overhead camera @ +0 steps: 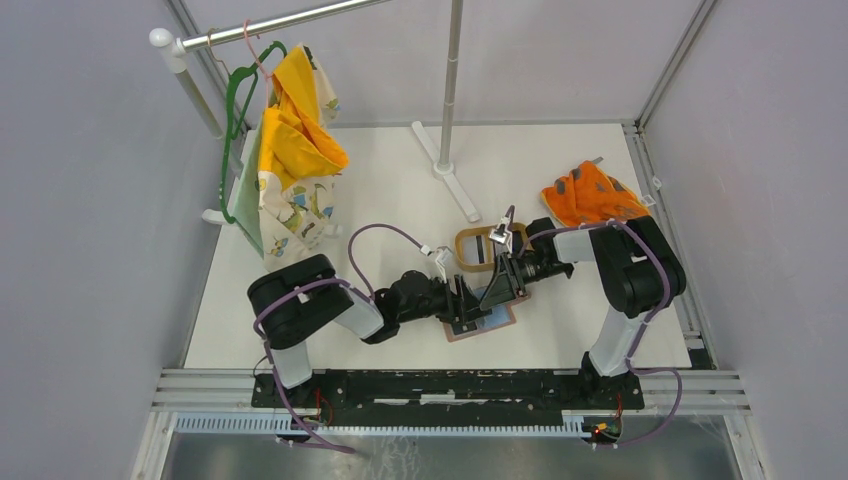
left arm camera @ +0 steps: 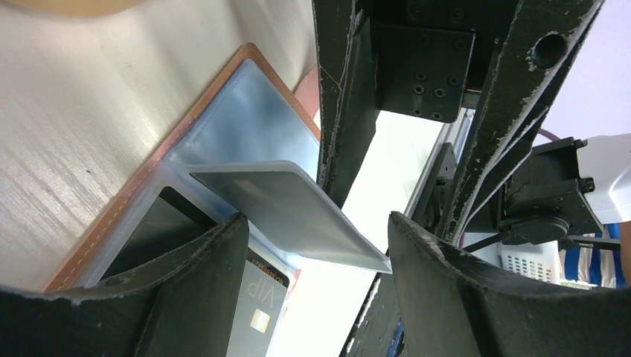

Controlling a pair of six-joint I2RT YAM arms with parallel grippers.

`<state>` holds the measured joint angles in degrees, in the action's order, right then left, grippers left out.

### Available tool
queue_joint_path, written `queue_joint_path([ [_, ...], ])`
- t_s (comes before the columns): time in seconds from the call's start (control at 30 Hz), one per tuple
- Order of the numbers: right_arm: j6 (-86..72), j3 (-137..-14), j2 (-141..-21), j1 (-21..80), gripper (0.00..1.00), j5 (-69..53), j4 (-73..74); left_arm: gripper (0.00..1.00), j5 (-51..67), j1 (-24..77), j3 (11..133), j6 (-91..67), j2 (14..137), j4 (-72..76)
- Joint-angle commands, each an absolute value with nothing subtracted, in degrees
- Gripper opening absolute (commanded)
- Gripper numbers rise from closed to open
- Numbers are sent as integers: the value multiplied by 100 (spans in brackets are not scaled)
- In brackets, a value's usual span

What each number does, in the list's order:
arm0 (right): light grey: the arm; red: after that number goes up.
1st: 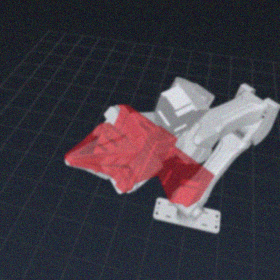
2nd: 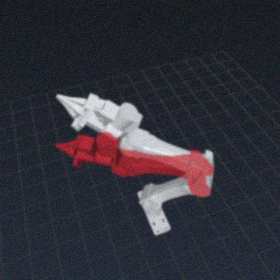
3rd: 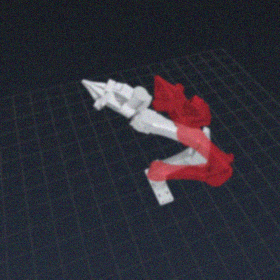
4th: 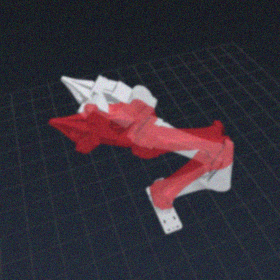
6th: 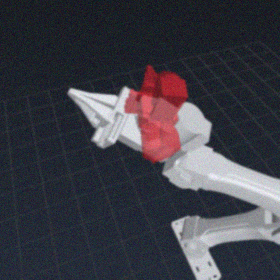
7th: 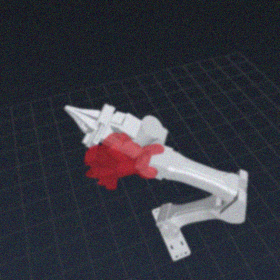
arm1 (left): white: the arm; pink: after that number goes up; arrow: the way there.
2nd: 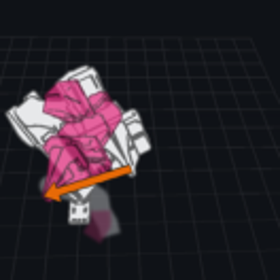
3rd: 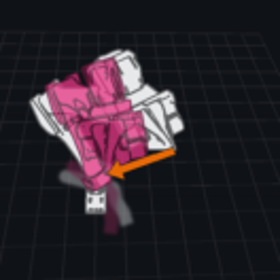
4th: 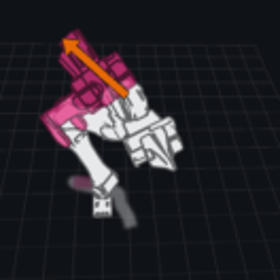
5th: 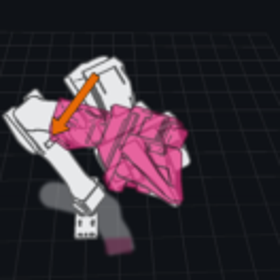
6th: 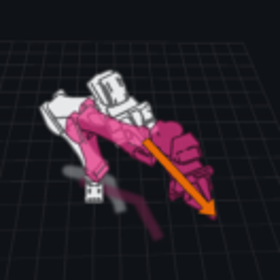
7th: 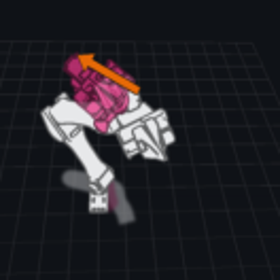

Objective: Put the credit cards into the card holder
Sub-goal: Turn over the card slot in the card holder.

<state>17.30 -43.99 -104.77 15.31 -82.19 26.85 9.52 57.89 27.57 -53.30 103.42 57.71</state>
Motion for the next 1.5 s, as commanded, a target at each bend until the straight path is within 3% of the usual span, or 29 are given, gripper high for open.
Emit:
queue_joint_path([
  [0.0, 1808, -4535, -10515, 1744, 55, -7967, 2569, 77, 800, 5803, 2809, -5240, 10011, 5894],
  [0.3, 2387, -4795, -10660, 1910, 61, -8277, 3164, 81, 649, 5808, 2617, -5188, 9747, 5663],
  [0.77, 3200, -5176, -10941, 2135, 61, -8266, 3989, 83, 622, 5810, 2456, -5108, 9521, 5773],
  [1.0, 3525, -5311, -10973, 2136, 60, -8199, 4289, 78, 514, 5817, 2306, -5102, 9434, 5663],
  [1.47, 4086, -5661, -10132, 2067, 57, -7032, 4559, 76, -411, 5811, 2144, -4657, 8069, 3667],
])
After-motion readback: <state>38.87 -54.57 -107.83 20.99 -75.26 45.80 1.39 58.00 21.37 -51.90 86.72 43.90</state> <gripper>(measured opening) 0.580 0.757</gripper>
